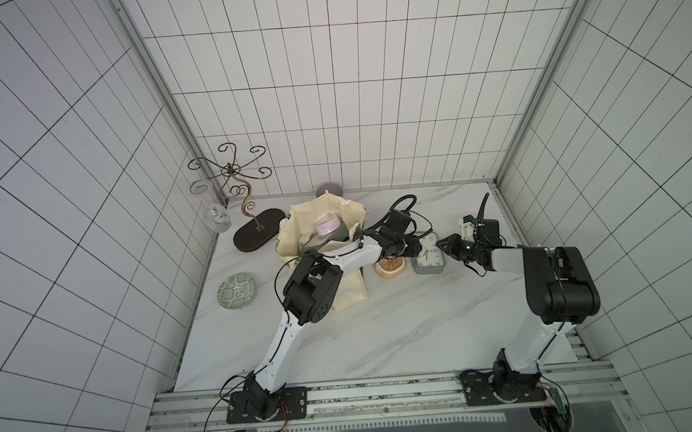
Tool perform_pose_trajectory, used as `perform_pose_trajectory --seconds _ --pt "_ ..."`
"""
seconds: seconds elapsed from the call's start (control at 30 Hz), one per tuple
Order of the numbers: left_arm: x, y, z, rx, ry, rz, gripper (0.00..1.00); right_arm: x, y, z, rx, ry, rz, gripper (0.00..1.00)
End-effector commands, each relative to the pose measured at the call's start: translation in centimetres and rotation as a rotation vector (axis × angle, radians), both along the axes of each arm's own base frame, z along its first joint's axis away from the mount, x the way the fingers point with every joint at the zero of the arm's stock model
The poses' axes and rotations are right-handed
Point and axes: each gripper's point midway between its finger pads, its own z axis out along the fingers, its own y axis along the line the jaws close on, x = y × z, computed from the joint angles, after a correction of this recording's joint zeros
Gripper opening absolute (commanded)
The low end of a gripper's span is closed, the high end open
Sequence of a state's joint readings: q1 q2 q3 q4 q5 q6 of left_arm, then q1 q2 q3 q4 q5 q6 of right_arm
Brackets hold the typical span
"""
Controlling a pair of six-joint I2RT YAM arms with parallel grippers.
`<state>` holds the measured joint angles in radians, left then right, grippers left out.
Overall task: Put the alarm clock into the canvas bag
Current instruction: Adjust the alarm at the center of the board.
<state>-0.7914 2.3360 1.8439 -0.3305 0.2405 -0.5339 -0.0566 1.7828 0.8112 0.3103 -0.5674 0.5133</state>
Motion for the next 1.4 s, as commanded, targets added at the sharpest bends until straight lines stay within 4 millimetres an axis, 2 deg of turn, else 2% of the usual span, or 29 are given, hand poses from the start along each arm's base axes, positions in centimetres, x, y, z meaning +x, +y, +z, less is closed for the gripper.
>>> perform_pose_trajectory --seconds 0.0,0.27,0.77,0.87,1.0,1.13,1.2,1.27,1.37 --pt "-1.6 -4.4 9.2 -0.197 -0.127 -0.099 0.43 -2.5 0.7 -3.4 0.018 0.124 0.017 0.23" --pt "-2.0 -5.9 10.9 -0.231 -0.16 -0.109 0.44 -2.5 1.0 -3.1 0.032 0.118 0.024 0.24" --pt "-1.9 -6.9 11.0 -0.23 -0.166 -0.123 0.45 -2.4 1.1 -2.7 0.054 0.113 0.025 0.26" --pt "-1.8 -6.9 10.6 -0.214 -0.17 -0.127 0.45 -2.4 0.6 -2.4 0.042 0.104 0.011 0.27" --pt "-1.5 -6.6 11.1 -0.193 -0.198 -0.124 0.48 -2.4 -1.2 -1.4 -0.002 0.083 -0.054 0.33" --pt "-1.4 -6.2 12.1 -0.193 -0.221 -0.127 0.5 -2.4 -3.6 0.7 -0.107 0.049 -0.136 0.44" --pt "-1.4 -5.9 13.4 -0.189 -0.255 -0.139 0.53 -2.5 -5.0 2.9 -0.18 0.008 -0.192 0.5" --pt "-1.4 -5.2 15.3 -0.158 -0.315 -0.148 0.57 -2.7 -6.0 5.7 -0.236 -0.059 -0.237 0.54" --pt "-1.7 -3.5 19.3 -0.119 -0.42 -0.148 0.62 -3.3 -5.9 10.1 -0.33 -0.188 -0.243 0.64"
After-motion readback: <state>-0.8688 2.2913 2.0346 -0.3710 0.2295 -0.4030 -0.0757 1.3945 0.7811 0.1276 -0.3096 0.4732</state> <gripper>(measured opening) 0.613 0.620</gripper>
